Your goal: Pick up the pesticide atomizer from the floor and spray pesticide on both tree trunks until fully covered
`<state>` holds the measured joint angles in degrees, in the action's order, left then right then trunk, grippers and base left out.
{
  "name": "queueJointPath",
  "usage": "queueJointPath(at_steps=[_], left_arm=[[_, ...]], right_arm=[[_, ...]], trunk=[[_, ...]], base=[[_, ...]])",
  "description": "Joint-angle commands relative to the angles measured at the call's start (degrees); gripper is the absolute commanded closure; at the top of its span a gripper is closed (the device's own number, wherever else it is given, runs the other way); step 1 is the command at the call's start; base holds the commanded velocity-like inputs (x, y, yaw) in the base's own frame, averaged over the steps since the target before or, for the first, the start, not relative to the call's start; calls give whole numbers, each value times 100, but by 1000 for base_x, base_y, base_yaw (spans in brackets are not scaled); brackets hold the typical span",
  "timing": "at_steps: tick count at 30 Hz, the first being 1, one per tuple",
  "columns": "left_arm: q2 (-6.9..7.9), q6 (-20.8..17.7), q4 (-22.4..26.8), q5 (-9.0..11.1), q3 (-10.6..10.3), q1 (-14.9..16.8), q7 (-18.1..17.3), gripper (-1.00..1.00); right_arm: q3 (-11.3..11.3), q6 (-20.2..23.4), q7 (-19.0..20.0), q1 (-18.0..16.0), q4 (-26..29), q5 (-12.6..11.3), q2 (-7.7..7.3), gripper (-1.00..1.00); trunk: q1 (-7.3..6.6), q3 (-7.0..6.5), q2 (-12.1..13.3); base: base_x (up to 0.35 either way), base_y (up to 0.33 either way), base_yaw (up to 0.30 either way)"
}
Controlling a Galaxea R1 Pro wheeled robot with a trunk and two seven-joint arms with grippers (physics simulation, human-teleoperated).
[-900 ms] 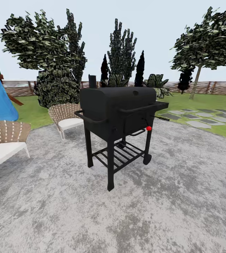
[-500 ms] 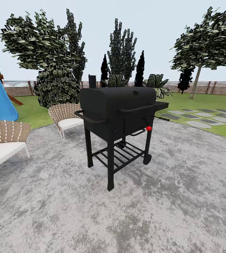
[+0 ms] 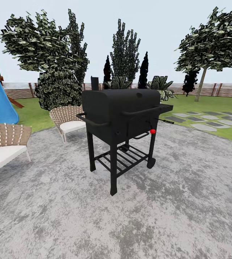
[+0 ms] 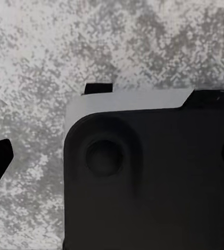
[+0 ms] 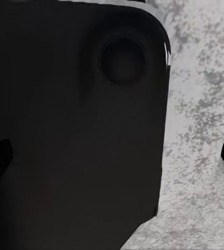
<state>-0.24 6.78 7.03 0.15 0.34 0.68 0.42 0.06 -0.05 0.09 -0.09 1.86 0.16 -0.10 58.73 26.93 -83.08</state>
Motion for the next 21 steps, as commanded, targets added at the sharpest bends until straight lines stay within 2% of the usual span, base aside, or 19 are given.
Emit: queueJointPath(at_steps=[1,3,4,7,9,12,21], left_arm=[[-33,33,33,10,1,33,1,-100],[-98,98,99,15,1,99,0,-100],[-157,1266,1445,22,1,424,-2,-100],[-233,1371,1485,27,1,692,-6,-100],[-239,1483,1499,30,4,951,-7,-100],[-191,1536,1496,36,8,1081,-7,-100],[-113,1544,1473,15,11,1127,-4,-100]], right_arm=[[1,2,3,0,33,1,-8,-100],[-4,4,6,0,98,1,-15,-100],[-13,4,9,0,1847,-14,-20,-100],[-33,5,19,0,2447,-48,-27,-100],[-44,4,20,0,2615,-59,-23,-100],[-48,1,34,0,2671,-66,-18,-100],[-36,-55,44,0,2651,-35,-9,-100]], trunk=[[0,0,0],[0,0,0],[0,0,0],[0,0,0],[0,0,0],[0,0,0],[0,0,0]], base=[[0,0,0],[0,0,0],[0,0,0],[0,0,0],[0,0,0],[0,0,0],[0,0,0]])
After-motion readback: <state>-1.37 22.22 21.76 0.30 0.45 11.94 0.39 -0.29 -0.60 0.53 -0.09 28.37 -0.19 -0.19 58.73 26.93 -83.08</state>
